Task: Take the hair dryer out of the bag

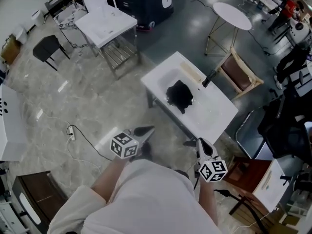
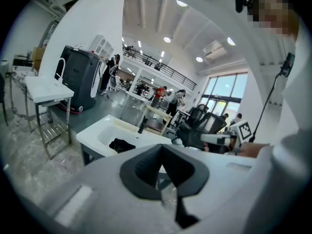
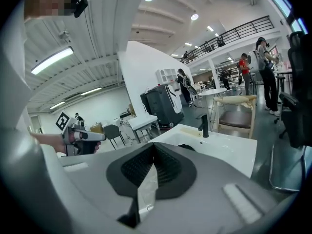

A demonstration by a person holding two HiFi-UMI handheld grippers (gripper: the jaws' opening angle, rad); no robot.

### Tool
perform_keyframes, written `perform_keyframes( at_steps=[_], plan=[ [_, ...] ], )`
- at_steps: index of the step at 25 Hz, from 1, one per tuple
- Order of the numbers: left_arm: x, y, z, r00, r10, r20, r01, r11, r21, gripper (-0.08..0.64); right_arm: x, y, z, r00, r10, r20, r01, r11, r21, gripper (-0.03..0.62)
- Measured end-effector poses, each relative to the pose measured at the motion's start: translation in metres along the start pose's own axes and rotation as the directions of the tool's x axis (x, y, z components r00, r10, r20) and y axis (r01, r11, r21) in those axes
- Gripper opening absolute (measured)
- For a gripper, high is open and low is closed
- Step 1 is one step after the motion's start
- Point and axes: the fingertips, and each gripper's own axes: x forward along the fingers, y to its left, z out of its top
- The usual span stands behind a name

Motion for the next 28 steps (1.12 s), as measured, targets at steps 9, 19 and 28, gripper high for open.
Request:
perform_keyframes(
  at_steps=[9,19,28],
  plan=[
    [0.003,0.066,0.03,0.995,-0.091,-0.046,0.092,0.996,0.019,-0.002,0.061,0.021,0.016,0.998,-0.059,0.004,0.059,0.998,0.011,0.005],
    [0.003,0.116,0.033,0.985,-0.143,-0.094,0.146,0.989,0.023,-0.002,0.105,0.042,0.004,0.997,-0.078,-0.028,0.079,0.997,0.026,0.005],
    [0.023,0.125,0.031,0.983,-0.164,-0.088,0.162,0.986,-0.022,-0.002,0.129,0.028,0.014,0.998,-0.06,-0.026,0.06,0.998,0.014,0.005]
  ],
)
